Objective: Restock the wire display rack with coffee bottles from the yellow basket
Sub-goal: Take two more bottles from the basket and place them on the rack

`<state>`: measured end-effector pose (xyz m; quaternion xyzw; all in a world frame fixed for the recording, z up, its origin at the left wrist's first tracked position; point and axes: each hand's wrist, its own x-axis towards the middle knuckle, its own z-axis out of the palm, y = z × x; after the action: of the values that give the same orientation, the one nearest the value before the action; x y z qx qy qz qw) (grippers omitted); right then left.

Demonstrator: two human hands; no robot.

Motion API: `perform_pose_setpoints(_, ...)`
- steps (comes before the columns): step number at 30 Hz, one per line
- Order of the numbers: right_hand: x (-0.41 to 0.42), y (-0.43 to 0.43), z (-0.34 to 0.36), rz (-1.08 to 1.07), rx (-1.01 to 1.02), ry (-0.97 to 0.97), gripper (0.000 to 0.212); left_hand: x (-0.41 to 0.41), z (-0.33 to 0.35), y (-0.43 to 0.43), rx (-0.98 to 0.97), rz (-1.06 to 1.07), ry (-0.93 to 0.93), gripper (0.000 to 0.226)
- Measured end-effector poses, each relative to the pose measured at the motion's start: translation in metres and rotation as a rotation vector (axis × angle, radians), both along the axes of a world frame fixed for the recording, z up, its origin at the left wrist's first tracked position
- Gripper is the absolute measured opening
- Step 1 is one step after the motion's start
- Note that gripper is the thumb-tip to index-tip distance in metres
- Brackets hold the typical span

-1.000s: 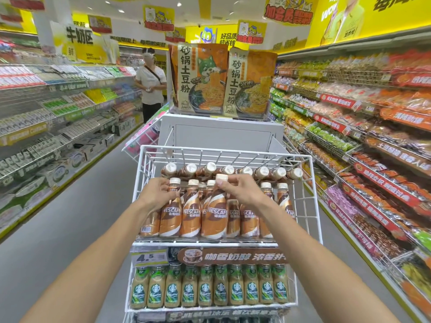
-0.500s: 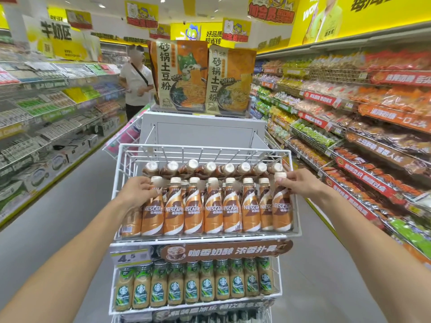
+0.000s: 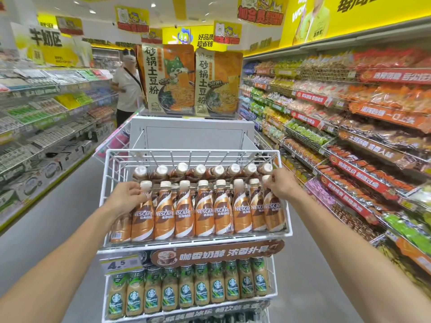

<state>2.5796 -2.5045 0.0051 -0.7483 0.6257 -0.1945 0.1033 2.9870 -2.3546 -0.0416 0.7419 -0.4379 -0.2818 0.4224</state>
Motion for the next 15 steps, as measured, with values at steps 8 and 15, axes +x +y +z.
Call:
perform_pose_setpoints(8, 0.001, 0.007, 0.009, -0.033, 0.035, -0.05, 0.048, -0.006, 0.003, 0.004, -0.002, 0.015, -0.019, 0.077)
perform_pose_setpoints(15, 0.011, 0.025, 0.008, -0.105, -0.082, 0.056, 0.013, -0.009, 0.003, 0.004, 0.008, 0.055, -0.036, 0.074)
